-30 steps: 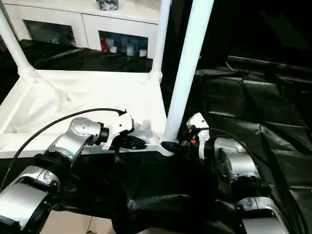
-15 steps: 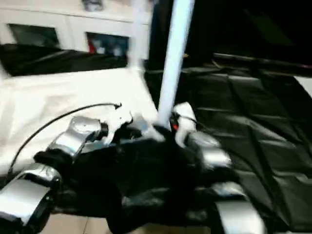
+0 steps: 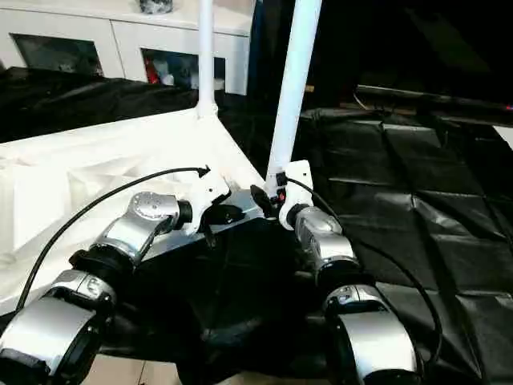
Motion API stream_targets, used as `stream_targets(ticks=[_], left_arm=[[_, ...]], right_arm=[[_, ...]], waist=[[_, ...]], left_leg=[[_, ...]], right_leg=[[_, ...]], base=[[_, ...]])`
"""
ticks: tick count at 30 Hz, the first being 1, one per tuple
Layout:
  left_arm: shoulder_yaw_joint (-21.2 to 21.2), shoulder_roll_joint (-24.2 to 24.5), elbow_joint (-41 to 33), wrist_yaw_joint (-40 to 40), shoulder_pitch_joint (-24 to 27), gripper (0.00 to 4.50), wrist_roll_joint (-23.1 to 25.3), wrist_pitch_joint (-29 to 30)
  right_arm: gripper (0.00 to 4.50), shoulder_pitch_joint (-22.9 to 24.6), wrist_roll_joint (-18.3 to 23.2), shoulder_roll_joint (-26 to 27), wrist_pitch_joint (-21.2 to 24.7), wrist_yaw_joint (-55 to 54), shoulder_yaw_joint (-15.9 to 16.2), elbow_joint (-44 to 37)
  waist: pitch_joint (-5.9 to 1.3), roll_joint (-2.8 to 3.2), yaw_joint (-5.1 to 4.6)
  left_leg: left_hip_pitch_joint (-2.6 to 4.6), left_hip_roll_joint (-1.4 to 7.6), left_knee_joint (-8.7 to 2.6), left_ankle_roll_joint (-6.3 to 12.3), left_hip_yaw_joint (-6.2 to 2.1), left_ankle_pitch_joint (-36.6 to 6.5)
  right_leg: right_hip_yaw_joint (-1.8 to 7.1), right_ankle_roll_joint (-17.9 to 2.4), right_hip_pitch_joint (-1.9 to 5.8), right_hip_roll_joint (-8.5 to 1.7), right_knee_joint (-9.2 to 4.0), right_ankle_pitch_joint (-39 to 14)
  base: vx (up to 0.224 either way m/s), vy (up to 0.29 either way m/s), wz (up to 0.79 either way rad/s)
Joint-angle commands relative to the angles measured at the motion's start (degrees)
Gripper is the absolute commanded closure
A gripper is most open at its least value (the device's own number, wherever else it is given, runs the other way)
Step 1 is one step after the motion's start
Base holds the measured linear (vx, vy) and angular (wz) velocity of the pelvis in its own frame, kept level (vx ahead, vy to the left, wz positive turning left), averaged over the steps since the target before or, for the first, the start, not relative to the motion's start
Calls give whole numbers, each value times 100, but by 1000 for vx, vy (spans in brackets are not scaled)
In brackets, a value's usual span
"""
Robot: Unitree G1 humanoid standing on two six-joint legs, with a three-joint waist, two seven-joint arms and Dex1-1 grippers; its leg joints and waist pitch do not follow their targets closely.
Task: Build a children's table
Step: Rotate leg to tighten
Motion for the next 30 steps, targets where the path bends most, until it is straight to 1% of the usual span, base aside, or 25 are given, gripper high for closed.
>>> stream_targets(ticks=[1,2,4,5,6,7,8,9,10,11,12,13,14,16,17,18,19,21,22,23,24,25,26,27,30], left_arm=[[-325,-174,-170,-492,72,450,-78,-212],[-332,-136,-205,-581,93,450,-96,-226],[-347,-40,-237,-705,129,450,-96,-285],[-347,-40,-237,-705,129,450,-96,-285],[-363,75,-256,-897,155,450,-110,-351],[-368,104,-261,-948,160,450,-115,-381],[-371,162,-281,-1116,176,450,-151,-417],[-376,220,-302,-1254,190,450,-175,-455],[-376,220,-302,-1254,190,450,-175,-455],[-377,278,-314,-1380,202,450,-197,-545],[-366,325,-336,-1520,215,450,-223,-603],[-361,393,-360,-1648,224,450,-234,-638],[-357,432,-376,-1720,229,450,-240,-647],[-360,507,-403,-1810,240,450,-237,-694],[-350,570,-434,-1885,255,450,-265,-712],[-345,597,-448,-1916,264,450,-279,-716],[-348,615,-459,-1940,272,450,-290,-717],[-361,658,-495,-1984,302,450,-302,-713],[-362,679,-519,-2000,330,450,-308,-705],[-362,679,-519,-2001,331,450,-308,-705],[-358,692,-550,-2020,358,450,-314,-685],[-351,694,-576,-2020,376,450,-316,-663],[-349,694,-582,-2020,380,450,-317,-659],[-339,688,-595,-2012,389,450,-324,-635],[-325,669,-615,-1985,401,450,-335,-589]], right_arm=[[81,105,5,139,-158,851,380,-207],[81,162,62,100,-146,1154,403,-310],[81,322,164,-37,-14,1888,548,-608],[81,322,164,-37,-14,1888,548,-608],[81,531,292,-233,237,2713,766,-994],[81,576,316,-278,286,2879,816,-1074],[81,674,362,-387,390,3226,920,-1247],[81,765,395,-491,490,3504,1022,-1408],[81,765,395,-491,490,3504,1022,-1408],[81,864,435,-610,619,3799,1140,-1590],[81,956,447,-709,706,4057,1214,-1755],[81,1053,450,-822,825,4302,1306,-1935],[81,1105,449,-884,892,4431,1356,-2034],[81,1194,433,-961,957,4513,1426,-2224],[81,1250,442,-985,1037,4541,1448,-2357],[81,1269,442,-984,1073,4543,1449,-2400],[93,1284,443,-985,1106,4549,1449,-2438],[113,1306,440,-969,1166,4538,1448,-2494],[118,1324,458,-961,1230,4521,1462,-2552],[118,1324,458,-961,1230,4521,1462,-2553],[133,1371,508,-980,1365,4530,1481,-2696],[133,1400,544,-988,1458,4543,1483,-2784],[142,1406,551,-989,1478,4545,1484,-2802],[149,1420,558,-986,1511,4533,1478,-2846],[173,1441,568,-982,1538,4496,1459,-2892]], waist=[[-320,2,33],[-328,-9,33],[-317,-6,53],[-314,-11,59],[-305,-13,64],[-299,-9,91],[-295,-4,96],[-280,3,142],[-280,3,142],[-281,2,166],[-279,1,173],[-276,-1,202],[-274,-9,213],[-279,-7,262],[-278,-42,265],[-275,-35,273],[-276,-28,274],[-276,-44,270],[-284,-38,266],[-288,-48,265],[-293,-48,263],[-294,-54,270],[-288,-60,274],[-298,-70,277],[-289,-63,277]], left_leg=[[-18,-74,-281,477,119,-1056],[-26,-74,-270,521,121,-989],[-21,-77,-265,646,126,-944],[-23,-68,-264,692,125,-960],[-14,-72,-269,686,129,-1001],[-6,-55,-269,695,126,-1074],[-10,-49,-277,674,124,-1116],[6,-34,-283,599,138,-1187],[6,-34,-283,599,138,-1187],[5,-28,-292,513,131,-1288],[9,-23,-291,488,134,-1312],[16,-26,-296,457,127,-1355],[15,-22,-289,465,134,-1365],[21,-14,-295,424,133,-1319],[15,-17,-294,417,136,-1306],[9,-22,-306,371,127,-1300],[10,-20,-308,354,124,-1319],[5,-22,-307,318,123,-1312],[4,-19,-307,310,119,-1261],[4,-25,-298,319,124,-1213],[5,-27,-293,329,127,-1176],[-1,-33,-288,352,128,-1077],[2,-33,-287,369,135,-1050],[-2,-31,-281,393,134,-973],[-1,-32,-282,386,138,-1003]], right_leg=[[128,-1506,355,-141,-302,-333],[127,-1533,363,-140,-283,-225],[120,-1571,367,-131,-290,-128],[121,-1599,366,-139,-284,-141],[121,-1594,362,-129,-300,-249],[119,-1584,358,-137,-309,-357],[116,-1572,355,-136,-314,-436],[110,-1537,344,-120,-326,-587],[110,-1537,344,-120,-326,-587],[104,-1507,343,-128,-326,-756],[107,-1493,332,-133,-328,-802],[107,-1446,342,-132,-346,-897],[114,-1435,336,-133,-343,-897],[119,-1396,316,-147,-333,-907],[117,-1385,316,-144,-332,-909],[114,-1340,317,-152,-332,-1013],[113,-1332,313,-151,-333,-1048],[118,-1307,312,-155,-332,-1070],[117,-1324,314,-157,-318,-989],[116,-1332,315,-151,-311,-917],[118,-1341,315,-152,-306,-865],[118,-1348,328,-142,-294,-743],[119,-1350,323,-138,-295,-701],[116,-1367,332,-144,-276,-608],[114,-1385,323,-149,-287,-670]], base=[[0,0,0],[0,0,0],[0,0,0],[0,0,0],[0,0,0],[0,0,0],[0,0,0],[0,0,0],[0,0,0],[0,0,0],[0,0,0],[0,0,0],[0,0,0],[0,0,0],[0,0,0],[0,0,0],[0,0,0],[0,0,0],[0,0,0],[0,0,0],[0,0,0],[0,0,0],[0,0,0],[0,0,0],[0,0,0]])
